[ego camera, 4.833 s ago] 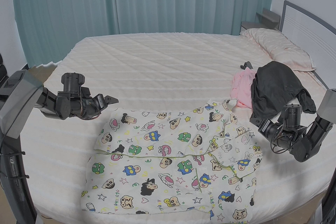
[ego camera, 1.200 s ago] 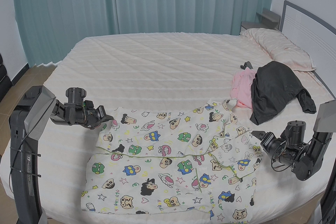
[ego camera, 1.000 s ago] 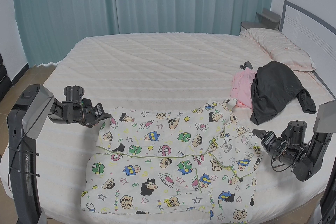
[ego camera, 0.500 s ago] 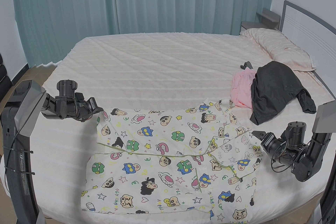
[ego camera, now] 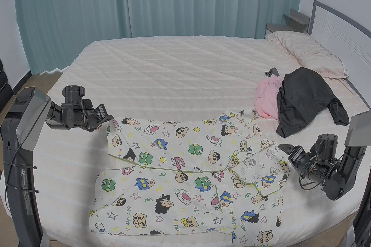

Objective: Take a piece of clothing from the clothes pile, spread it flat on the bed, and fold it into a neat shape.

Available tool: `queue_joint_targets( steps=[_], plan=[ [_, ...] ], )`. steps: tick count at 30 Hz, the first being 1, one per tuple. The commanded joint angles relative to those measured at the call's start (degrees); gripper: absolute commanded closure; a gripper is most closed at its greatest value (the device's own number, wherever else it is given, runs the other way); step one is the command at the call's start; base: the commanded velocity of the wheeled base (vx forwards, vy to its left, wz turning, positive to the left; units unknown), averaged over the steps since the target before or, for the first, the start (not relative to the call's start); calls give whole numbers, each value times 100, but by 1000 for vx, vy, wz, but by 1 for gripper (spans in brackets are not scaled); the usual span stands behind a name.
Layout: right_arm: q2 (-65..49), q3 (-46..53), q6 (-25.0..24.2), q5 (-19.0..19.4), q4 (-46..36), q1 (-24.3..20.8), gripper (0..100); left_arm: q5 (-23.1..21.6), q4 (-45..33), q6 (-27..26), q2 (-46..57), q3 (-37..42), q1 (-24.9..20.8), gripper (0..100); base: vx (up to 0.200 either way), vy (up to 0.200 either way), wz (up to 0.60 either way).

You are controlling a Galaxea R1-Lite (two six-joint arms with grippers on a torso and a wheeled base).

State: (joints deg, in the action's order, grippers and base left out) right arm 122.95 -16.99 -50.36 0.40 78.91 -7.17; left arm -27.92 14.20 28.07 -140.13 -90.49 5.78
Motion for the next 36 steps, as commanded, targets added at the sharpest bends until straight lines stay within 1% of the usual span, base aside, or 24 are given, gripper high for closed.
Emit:
queue_joint_targets(
  steps=[1,4,9,10,16,19,23,24,25,26,31,33,34,36],
  plan=[
    [9,3,0,4,2,-4,0,76,4,5,-5,-65,11,100,0,0,0],
    [9,3,0,4,2,-4,0,243,4,-4,-41,-92,11,100,0,0,0],
    [9,12,0,4,2,-4,0,278,-14,-30,-111,-118,11,100,0,0,0],
    [9,12,0,4,2,-4,0,278,-14,-30,-120,-118,11,0,0,0,0],
    [18,29,-9,4,2,-4,0,278,-23,-30,-111,-74,20,0,0,0,0],
    [9,56,-9,4,2,-4,0,243,-58,-30,-23,146,99,0,0,0,0],
    [9,82,-9,4,2,-4,0,85,-75,-144,372,796,178,0,0,0,0],
    [9,100,-9,4,2,-4,0,32,-84,-267,531,1130,178,0,0,0,0],
    [9,100,-9,4,2,-4,0,32,-84,-267,531,1130,178,0,0,0,0],
    [9,109,-9,4,10,-4,0,23,-84,-347,750,1552,178,0,0,0,0],
    [18,188,-9,4,142,-13,0,49,-32,-364,1155,2563,46,0,0,0,0],
    [27,258,-9,4,292,-13,0,93,39,-391,1163,2835,-15,0,0,0,0],
    [27,258,-9,4,292,-13,0,93,39,-391,1163,2835,-15,0,0,0,0],
    [80,337,0,4,485,-21,0,225,188,-382,1111,2985,-24,0,0,0,0]
  ],
)
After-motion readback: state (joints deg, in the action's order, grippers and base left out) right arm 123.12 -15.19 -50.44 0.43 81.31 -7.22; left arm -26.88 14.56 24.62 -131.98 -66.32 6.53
